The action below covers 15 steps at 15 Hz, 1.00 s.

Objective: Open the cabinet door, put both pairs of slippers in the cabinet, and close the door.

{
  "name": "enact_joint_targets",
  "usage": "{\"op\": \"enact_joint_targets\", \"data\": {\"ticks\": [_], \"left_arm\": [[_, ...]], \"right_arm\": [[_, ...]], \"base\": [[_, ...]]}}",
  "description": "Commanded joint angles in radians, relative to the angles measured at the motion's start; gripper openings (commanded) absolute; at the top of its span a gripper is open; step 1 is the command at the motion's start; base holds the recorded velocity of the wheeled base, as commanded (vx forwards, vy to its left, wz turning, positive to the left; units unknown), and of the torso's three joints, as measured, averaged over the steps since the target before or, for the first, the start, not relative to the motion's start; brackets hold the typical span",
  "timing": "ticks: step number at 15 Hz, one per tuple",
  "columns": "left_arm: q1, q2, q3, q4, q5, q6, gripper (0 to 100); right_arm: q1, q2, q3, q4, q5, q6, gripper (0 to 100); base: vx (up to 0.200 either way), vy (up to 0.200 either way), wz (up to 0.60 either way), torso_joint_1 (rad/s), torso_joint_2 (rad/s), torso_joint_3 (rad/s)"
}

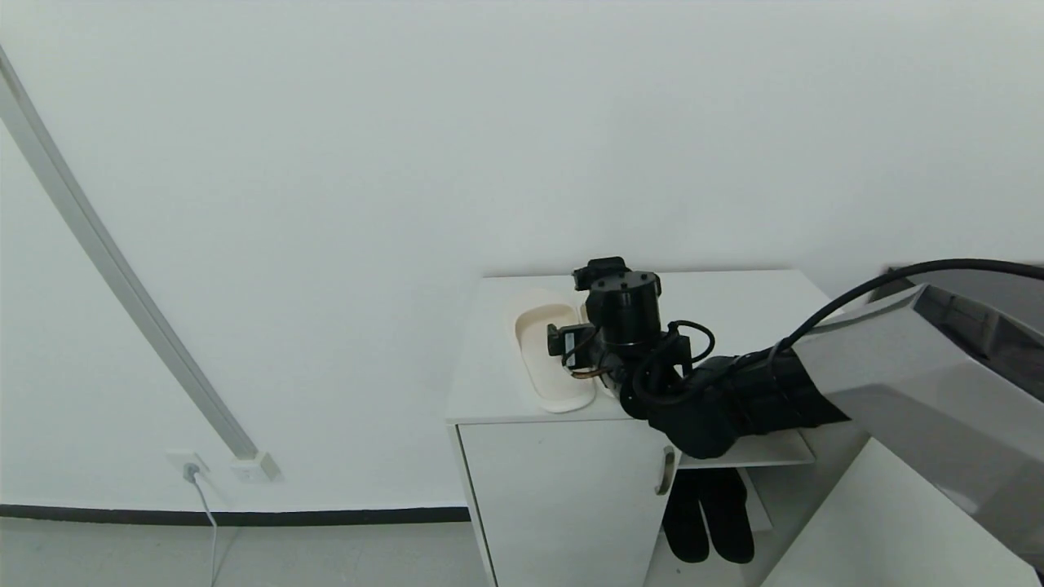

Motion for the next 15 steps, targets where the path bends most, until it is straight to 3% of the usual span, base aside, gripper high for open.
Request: {"op": "enact_joint_targets", "data": {"ticks": [1,3,4,10,15], "left_arm": [[0.0,0.0,0.0,0.001,-0.001,0.001,0],[0.0,0.0,0.0,0.0,0.001,-0.001,0],[0.0,0.0,0.0,0.0,-0.001,0.001,0],[0.0,0.0,0.0,0.0,-0.001,0.001,0],[0.0,0.0,0.0,0.0,-0.001,0.001,0]], "right_arm": [[-0.01,0.033,-0.067,0.026,0.005,0.0,100],[-0.013,0.059,-0.11,0.049,0.007,0.0,100],[-0.013,0.076,-0.144,0.069,0.007,0.0,0],[-0.015,0.102,-0.197,0.103,0.007,0.0,0],[-0.005,-0.007,-0.131,0.097,0.007,0.003,0]], "base": [[0.0,0.0,0.0,0.0,0.0,0.0],[0.0,0.0,0.0,0.0,0.0,0.0],[0.0,0.0,0.0,0.0,0.0,0.0],[0.0,0.0,0.0,0.0,0.0,0.0],[0.0,0.0,0.0,0.0,0.0,0.0]]}}
